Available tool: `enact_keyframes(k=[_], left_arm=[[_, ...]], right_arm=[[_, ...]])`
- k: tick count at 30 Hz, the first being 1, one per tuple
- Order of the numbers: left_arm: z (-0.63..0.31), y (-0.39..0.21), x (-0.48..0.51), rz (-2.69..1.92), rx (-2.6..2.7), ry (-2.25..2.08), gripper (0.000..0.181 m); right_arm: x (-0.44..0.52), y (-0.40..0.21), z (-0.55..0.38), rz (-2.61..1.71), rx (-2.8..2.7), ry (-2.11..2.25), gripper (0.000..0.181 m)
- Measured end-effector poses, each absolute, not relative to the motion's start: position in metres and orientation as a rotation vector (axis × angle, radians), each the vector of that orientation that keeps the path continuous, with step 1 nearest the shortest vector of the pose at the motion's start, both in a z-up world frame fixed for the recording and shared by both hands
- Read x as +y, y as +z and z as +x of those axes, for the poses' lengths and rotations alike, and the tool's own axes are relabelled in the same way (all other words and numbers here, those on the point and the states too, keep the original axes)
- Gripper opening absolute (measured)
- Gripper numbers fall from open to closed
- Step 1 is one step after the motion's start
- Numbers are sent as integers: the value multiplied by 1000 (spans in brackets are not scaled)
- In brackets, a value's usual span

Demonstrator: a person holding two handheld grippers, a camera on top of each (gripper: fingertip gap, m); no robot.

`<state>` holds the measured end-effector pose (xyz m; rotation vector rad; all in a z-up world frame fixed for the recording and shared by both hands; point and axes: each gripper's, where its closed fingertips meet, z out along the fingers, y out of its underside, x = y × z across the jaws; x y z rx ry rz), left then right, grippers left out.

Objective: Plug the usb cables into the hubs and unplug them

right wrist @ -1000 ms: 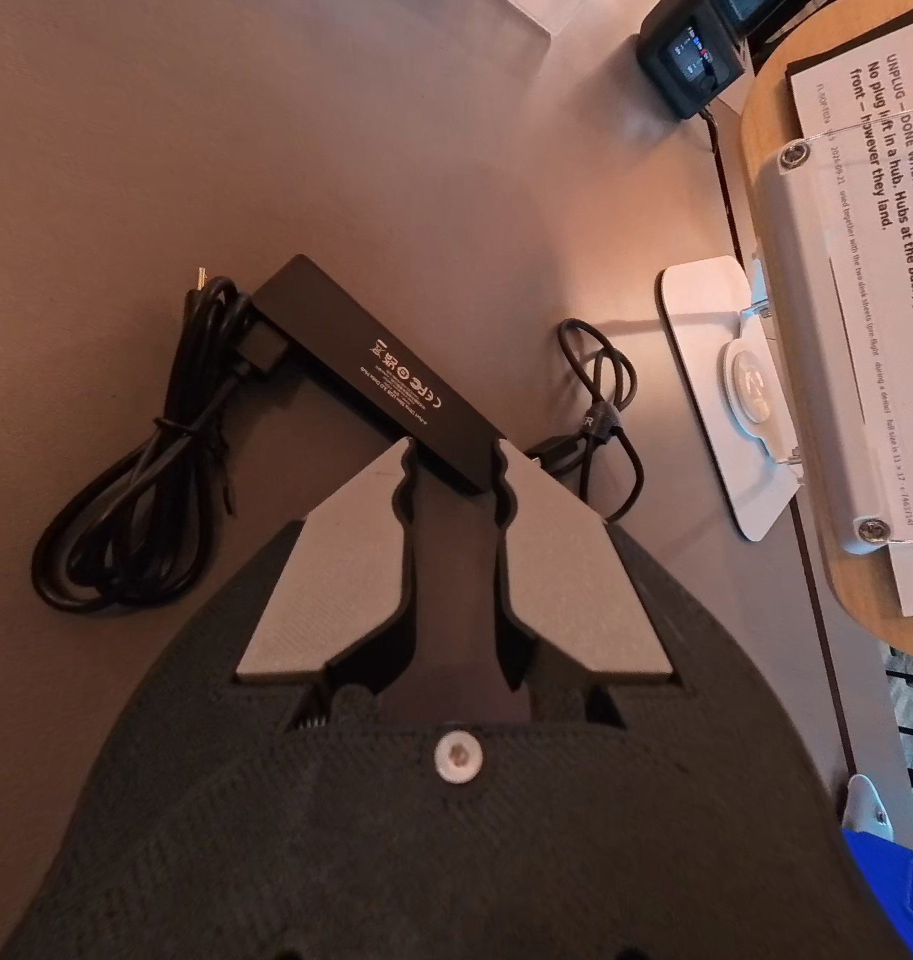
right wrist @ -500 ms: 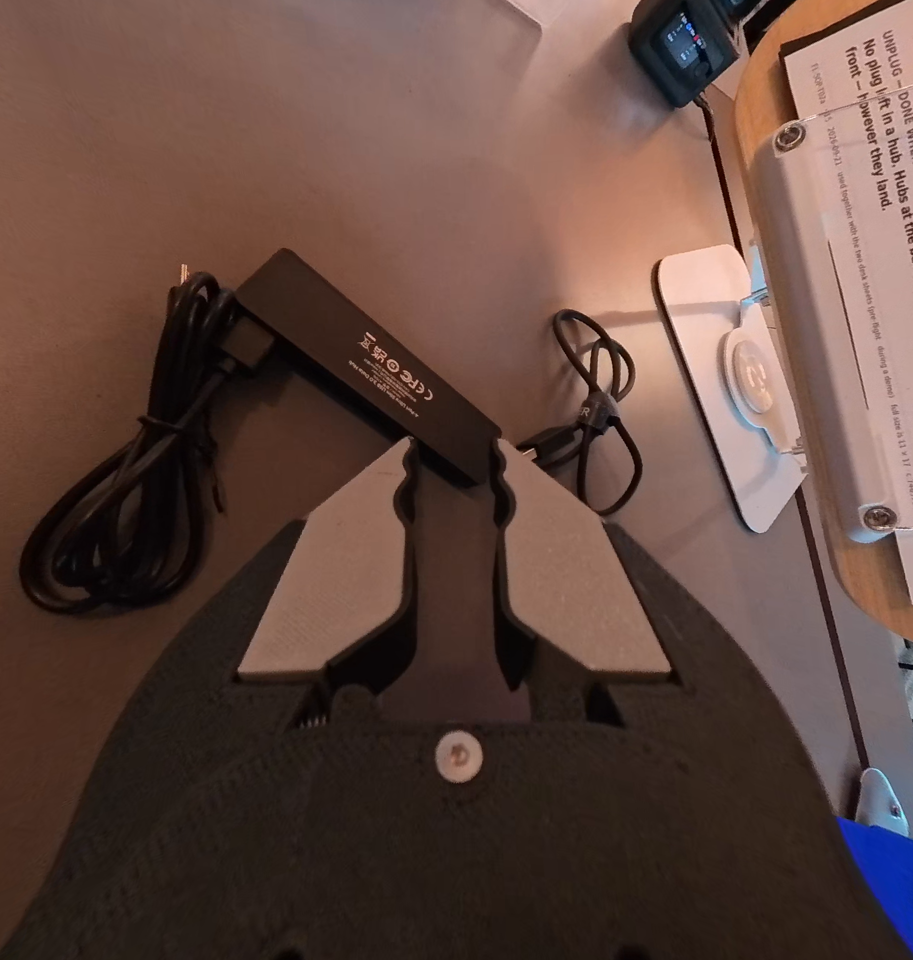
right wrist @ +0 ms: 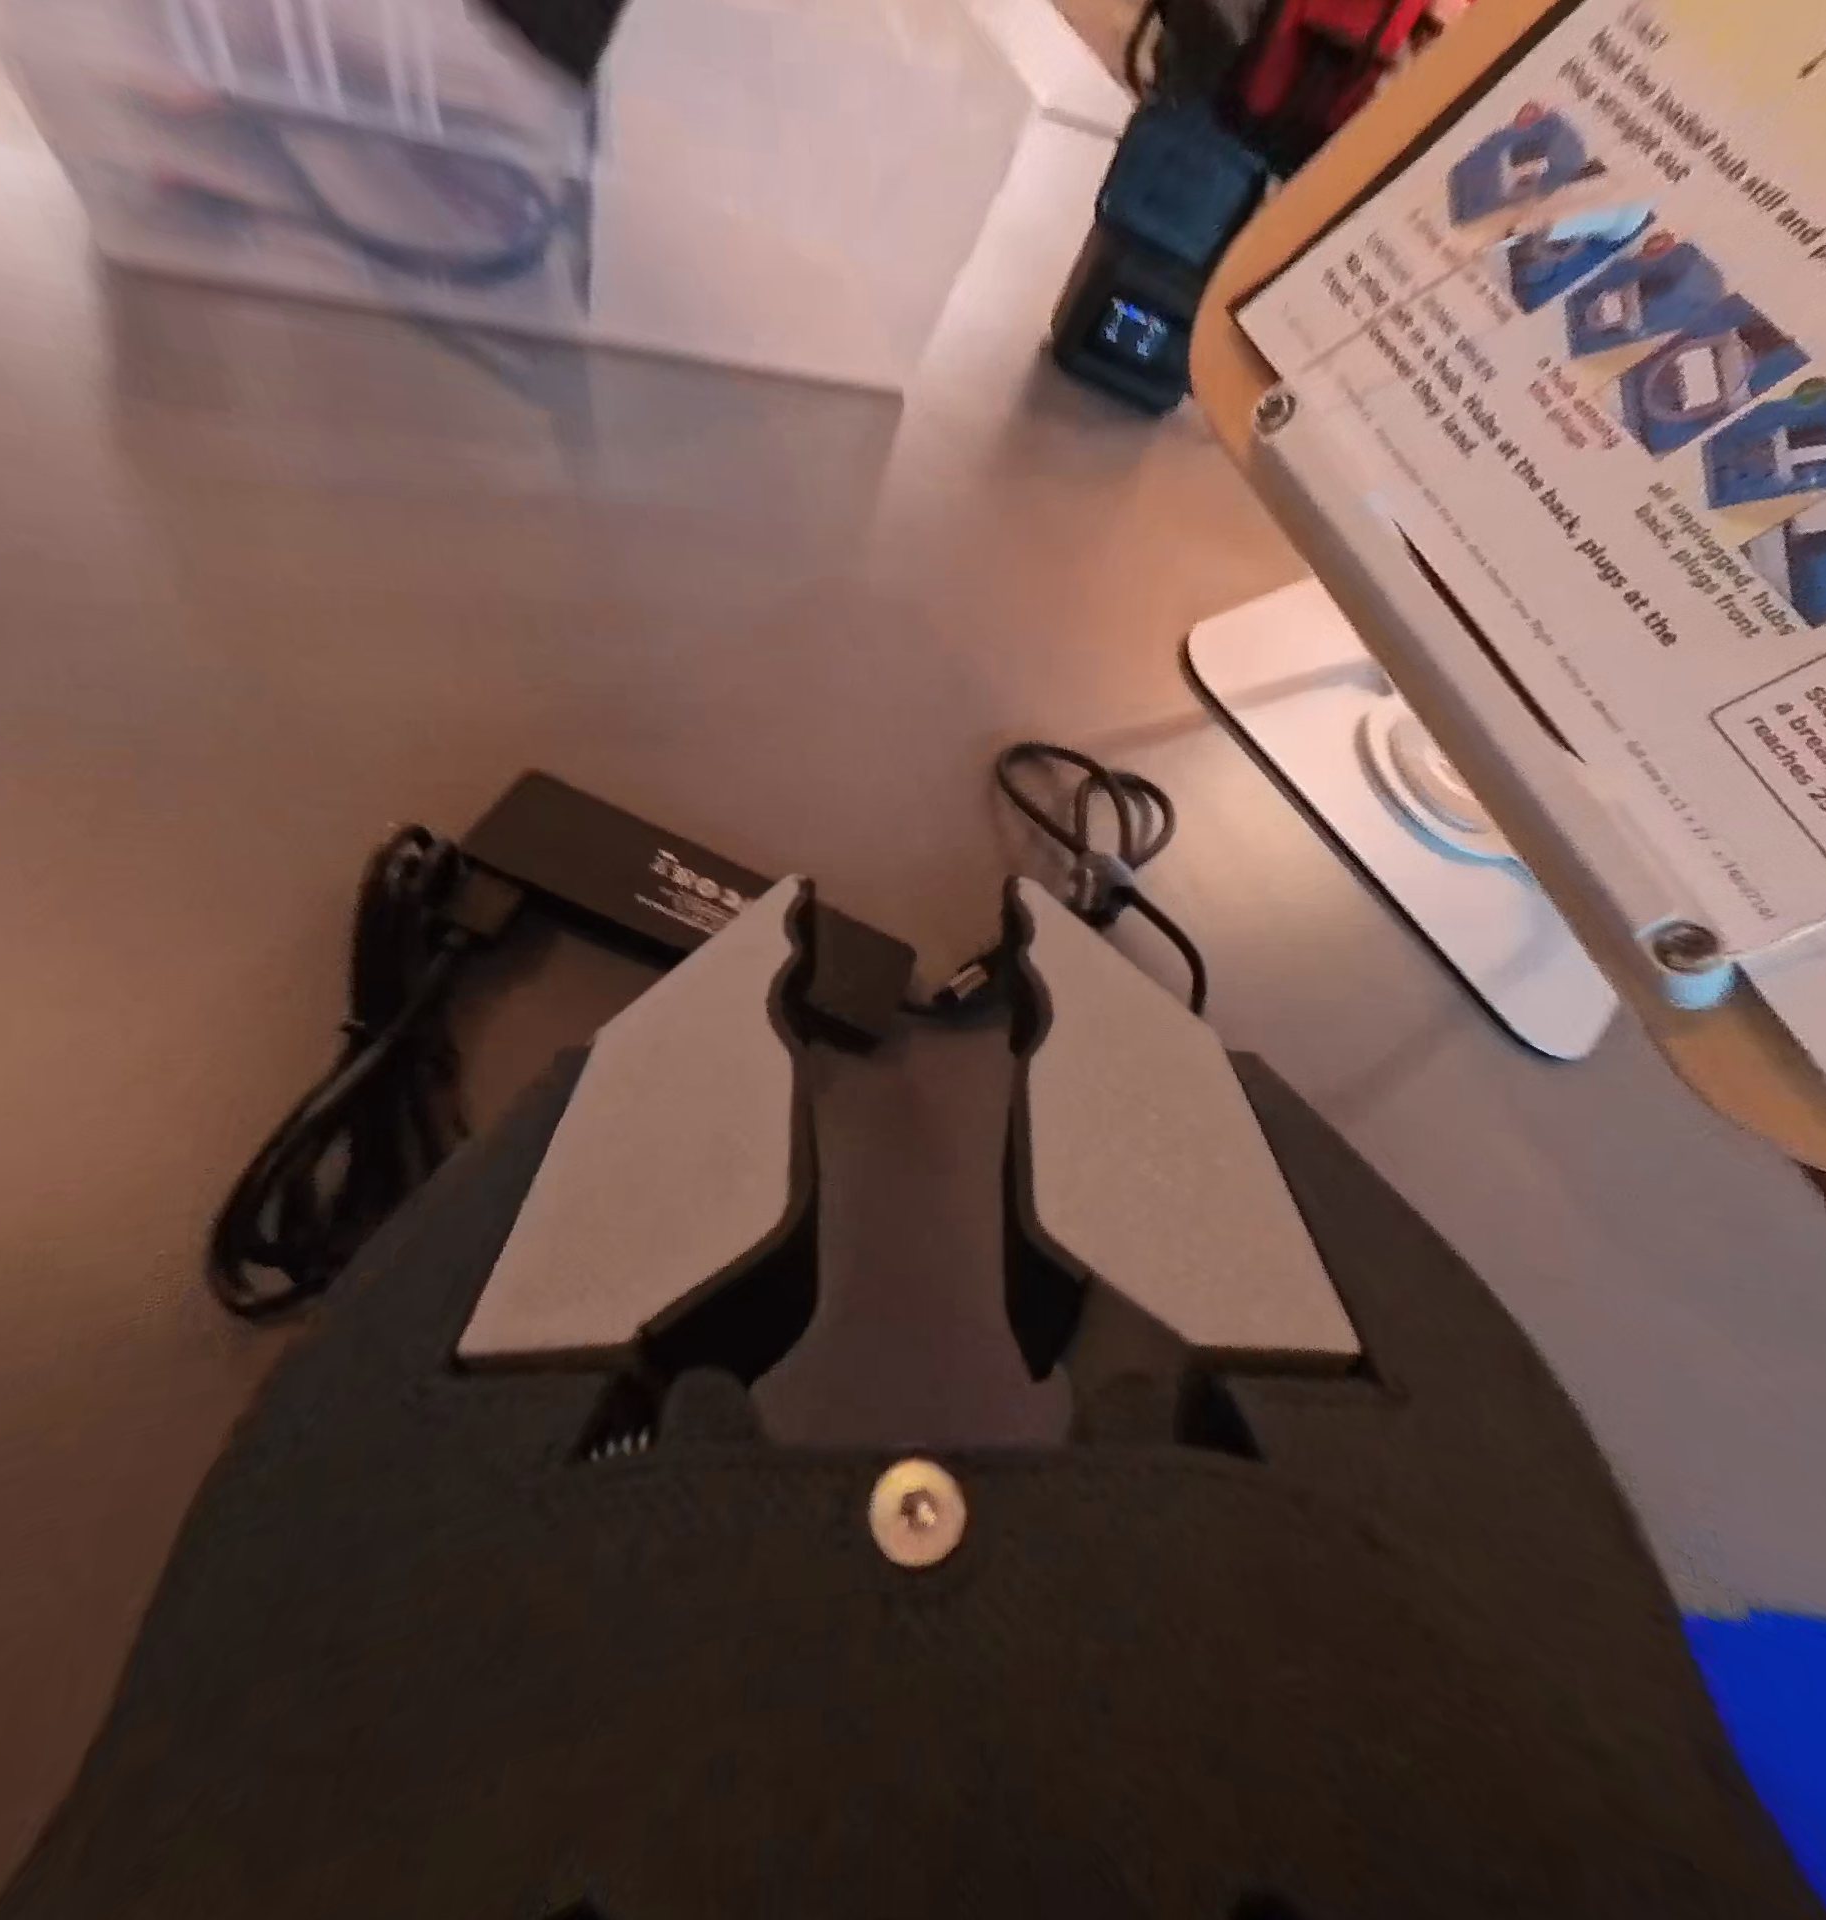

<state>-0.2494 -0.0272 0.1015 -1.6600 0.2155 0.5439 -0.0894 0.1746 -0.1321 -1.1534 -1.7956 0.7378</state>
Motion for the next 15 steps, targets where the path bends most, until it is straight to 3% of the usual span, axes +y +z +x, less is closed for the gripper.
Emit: enact_keyframes(k=[2,6,15], left_arm=[[-228,86,-9,-1698,285,531,5],[-229,69,1,-1753,318,616,6],[-305,121,-24,-1580,76,767,5]], right_arm=[[168,-127,-89,-1156,-1790,842,39],[179,-130,-88,-1207,-1762,815,37],[181,-127,-88,-1201,-1748,805,34]])
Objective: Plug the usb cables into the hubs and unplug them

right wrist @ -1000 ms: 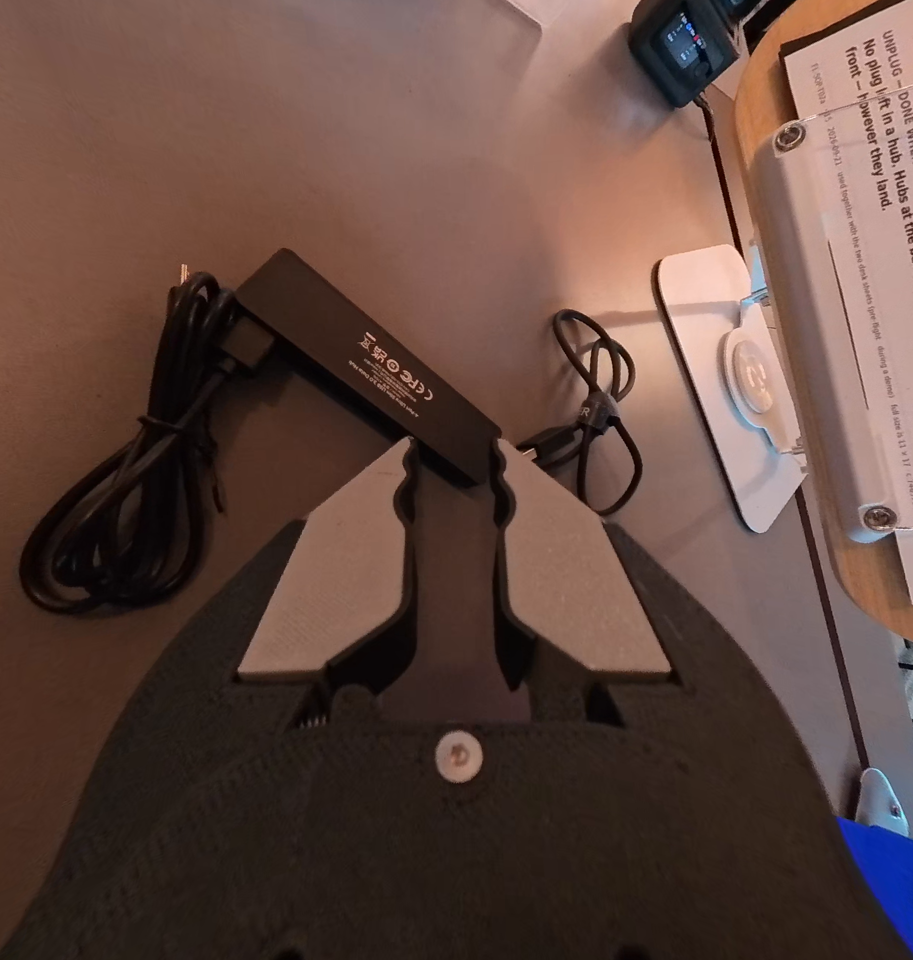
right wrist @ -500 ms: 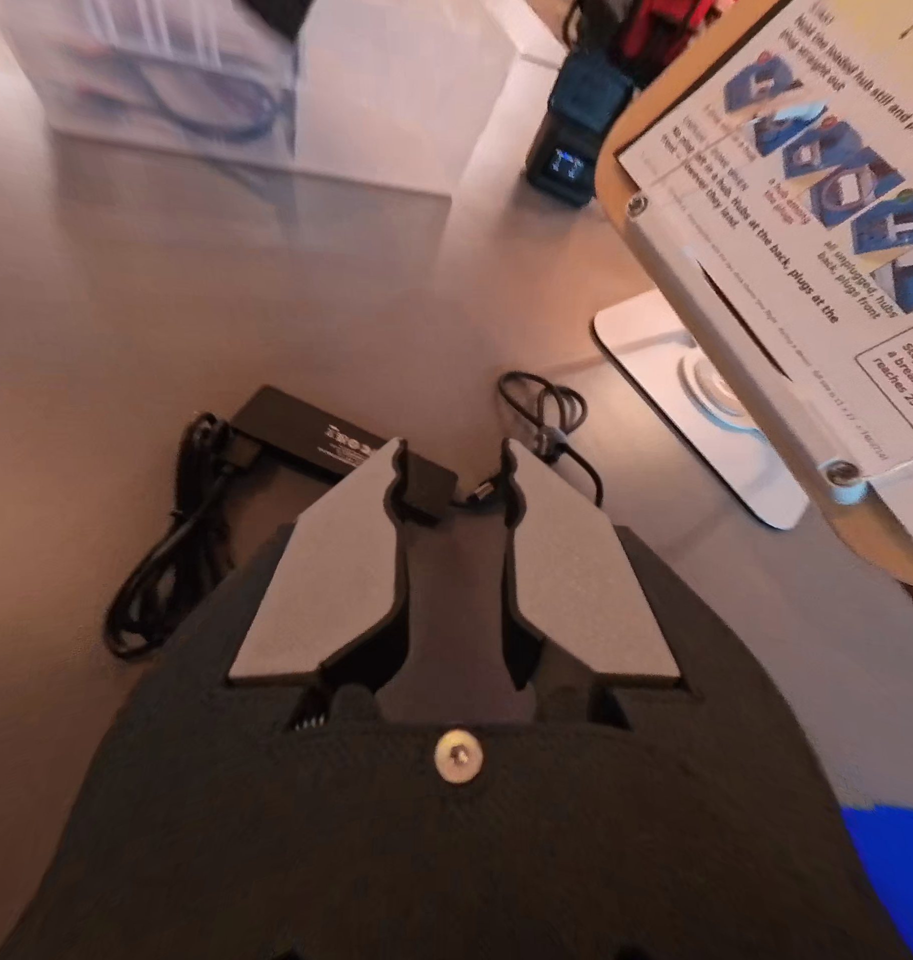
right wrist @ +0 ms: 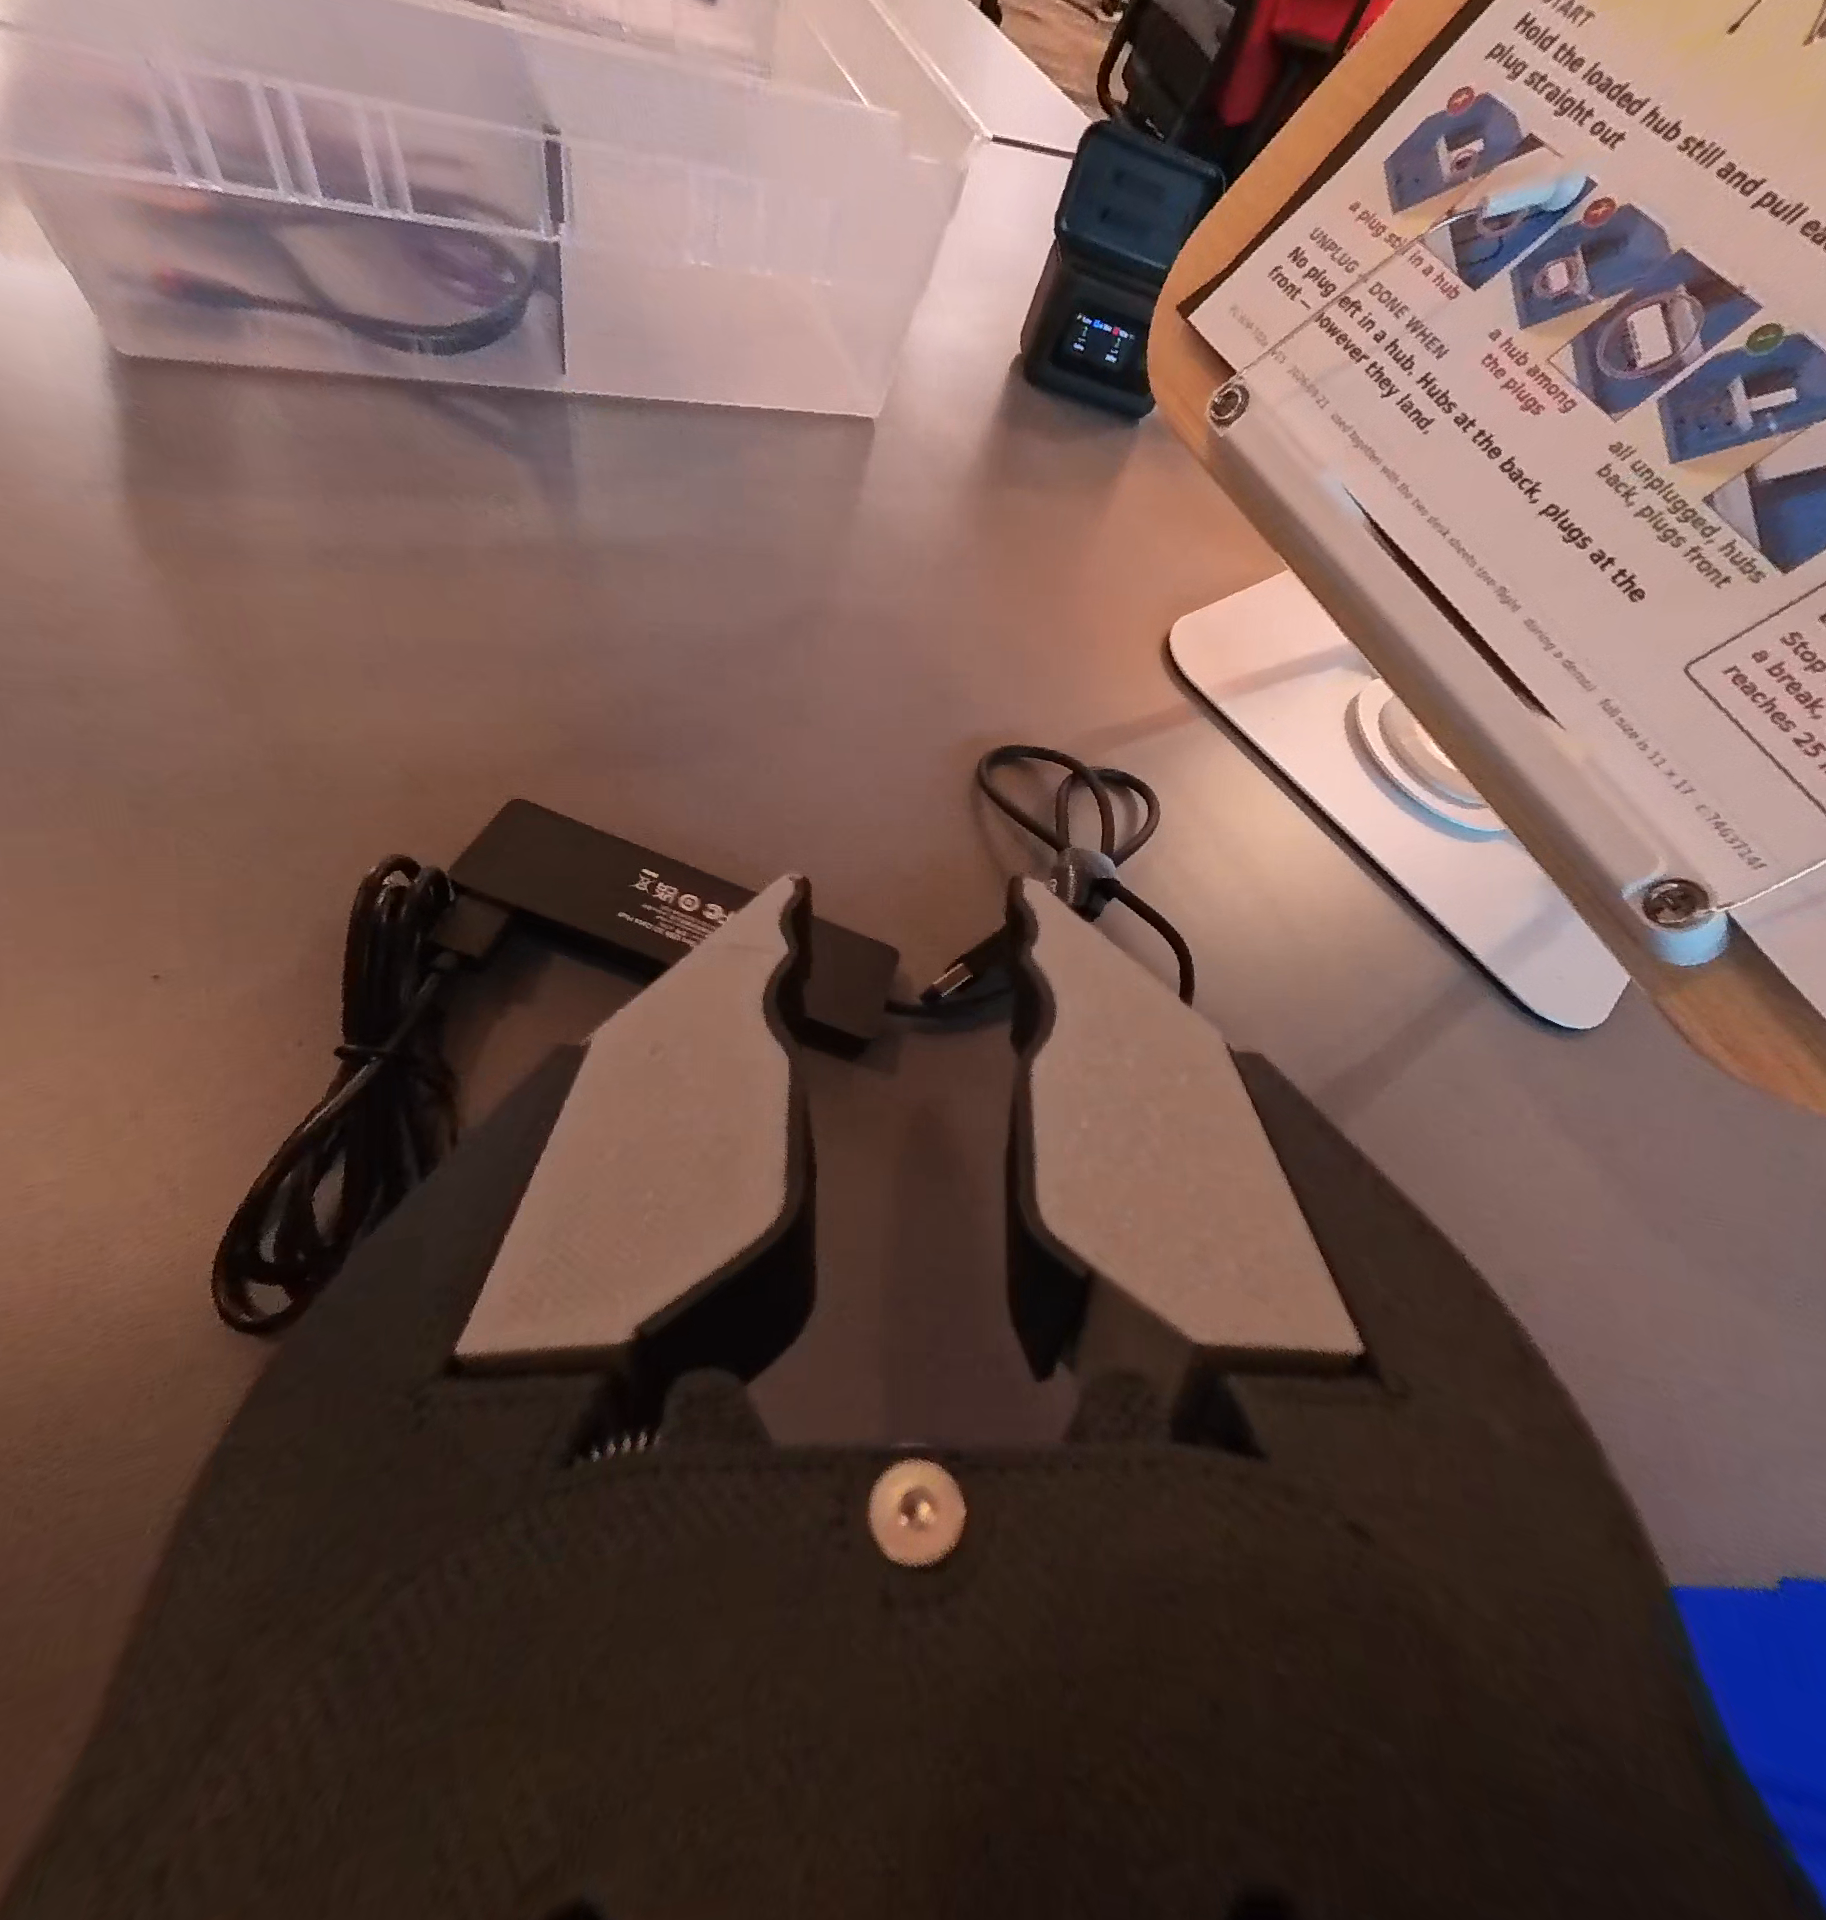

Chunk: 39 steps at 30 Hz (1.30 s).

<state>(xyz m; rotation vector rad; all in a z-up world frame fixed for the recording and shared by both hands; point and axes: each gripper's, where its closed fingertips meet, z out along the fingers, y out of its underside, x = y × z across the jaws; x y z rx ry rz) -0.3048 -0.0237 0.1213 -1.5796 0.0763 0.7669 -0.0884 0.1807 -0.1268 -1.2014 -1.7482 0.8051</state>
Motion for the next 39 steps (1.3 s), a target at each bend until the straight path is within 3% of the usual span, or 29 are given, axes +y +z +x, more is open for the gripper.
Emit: enact_keyframes(k=[4,11,18,22,26,34,37,39], left_arm=[[-362,105,-28,-1652,-29,915,6],[-373,-36,-25,-2203,-104,422,4],[-360,-102,-66,-2502,-96,221,3],[-329,-126,-80,-2609,-10,24,19],[-314,-153,-78,-2674,16,-32,21],[-304,-184,-74,-2794,-75,-191,23],[-323,-187,-76,-2847,-48,-33,10],[-317,-191,-73,-2860,-44,-115,17]], right_arm=[[183,-127,-88,-1209,-1741,795,34],[181,-131,-89,-1206,-1761,783,34],[179,-131,-89,-1198,-1770,777,33],[178,-133,-89,-1197,-1780,767,33],[177,-135,-90,-1193,-1788,755,33],[177,-135,-90,-1193,-1788,757,33],[176,-134,-90,-1182,-1789,756,32],[175,-132,-90,-1177,-1787,756,32]])
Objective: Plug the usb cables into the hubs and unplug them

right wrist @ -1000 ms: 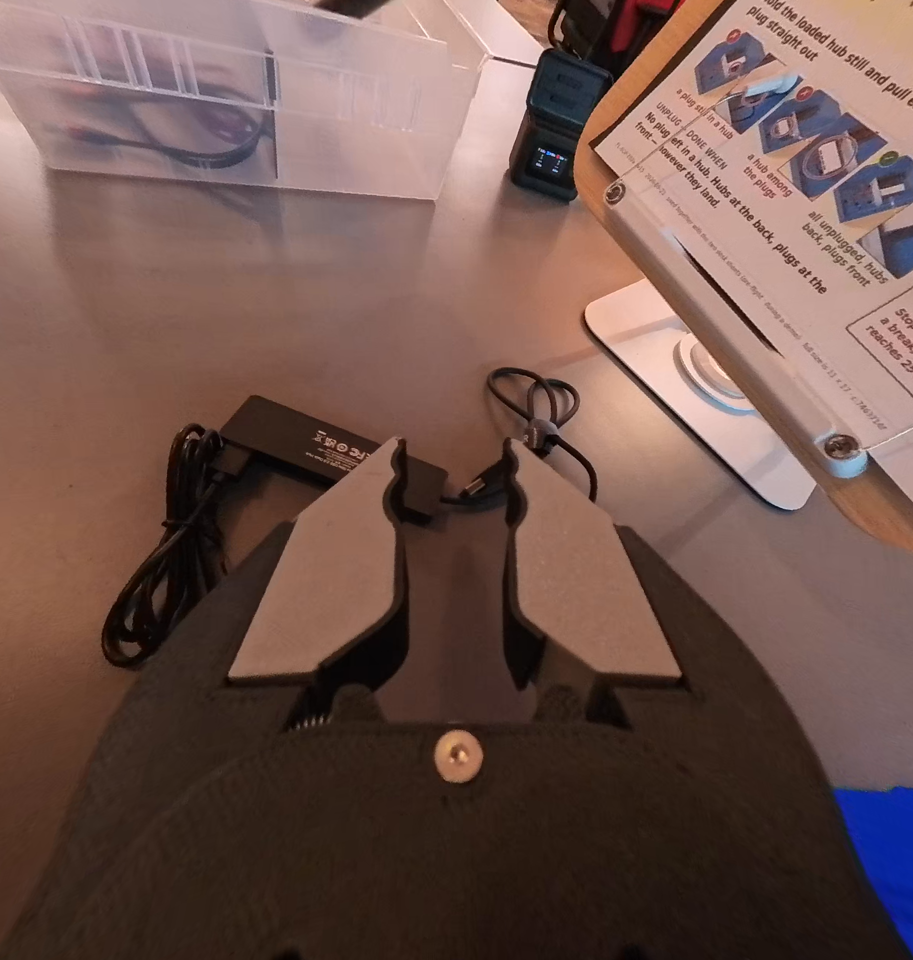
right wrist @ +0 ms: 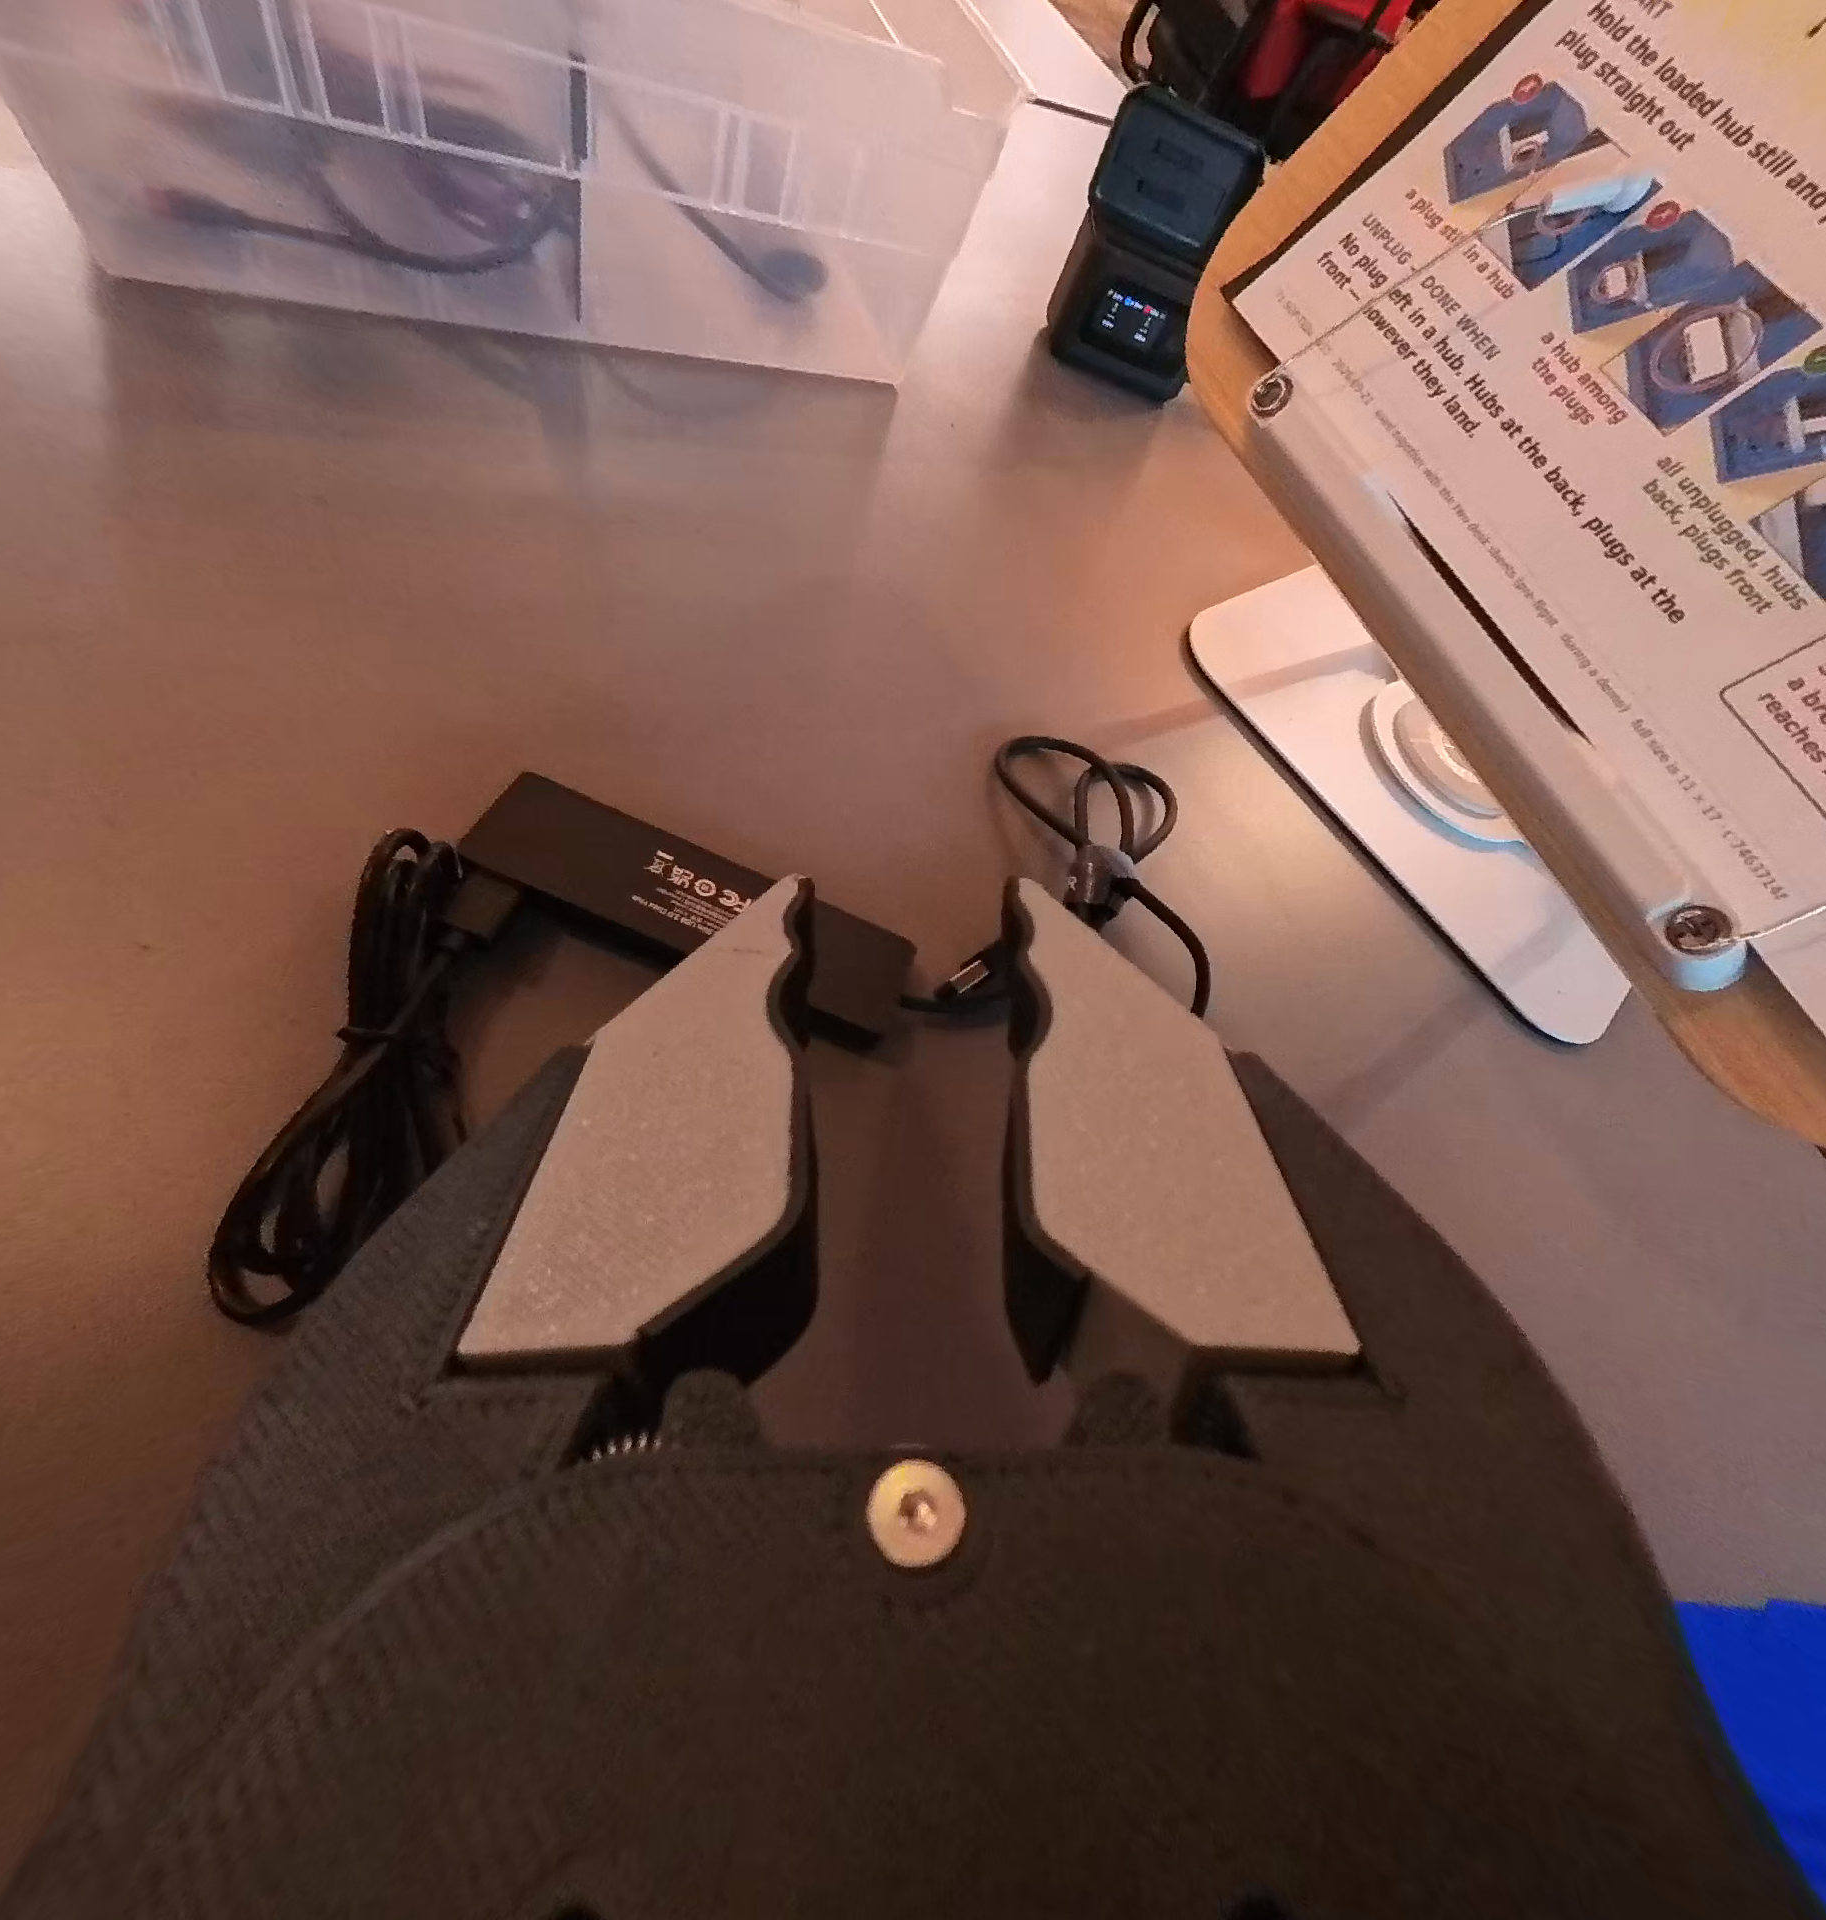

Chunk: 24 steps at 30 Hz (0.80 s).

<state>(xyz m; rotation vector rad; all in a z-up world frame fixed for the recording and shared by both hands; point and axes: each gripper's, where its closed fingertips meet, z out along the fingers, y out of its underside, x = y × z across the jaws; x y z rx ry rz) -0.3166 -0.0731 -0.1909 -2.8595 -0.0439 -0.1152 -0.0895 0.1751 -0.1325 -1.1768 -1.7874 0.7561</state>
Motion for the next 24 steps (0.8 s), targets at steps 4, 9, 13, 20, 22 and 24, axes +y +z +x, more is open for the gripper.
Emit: enact_keyframes(k=[4,9,13,20,22,24], left_arm=[[-324,-197,-70,-2902,-7,-4,5],[-328,-195,-77,-2966,138,173,2],[-334,-162,-82,-2907,134,243,1],[-327,-33,-59,-2447,70,232,0],[-319,-11,-52,-2375,93,254,0],[-316,-8,-48,-2392,138,345,0]], right_arm=[[175,-131,-89,-1176,-1781,763,31],[173,-129,-89,-1166,-1782,766,31],[174,-128,-88,-1165,-1779,769,30],[173,-128,-89,-1165,-1781,774,29],[173,-130,-89,-1170,-1786,774,30],[174,-132,-89,-1177,-1789,766,30]])
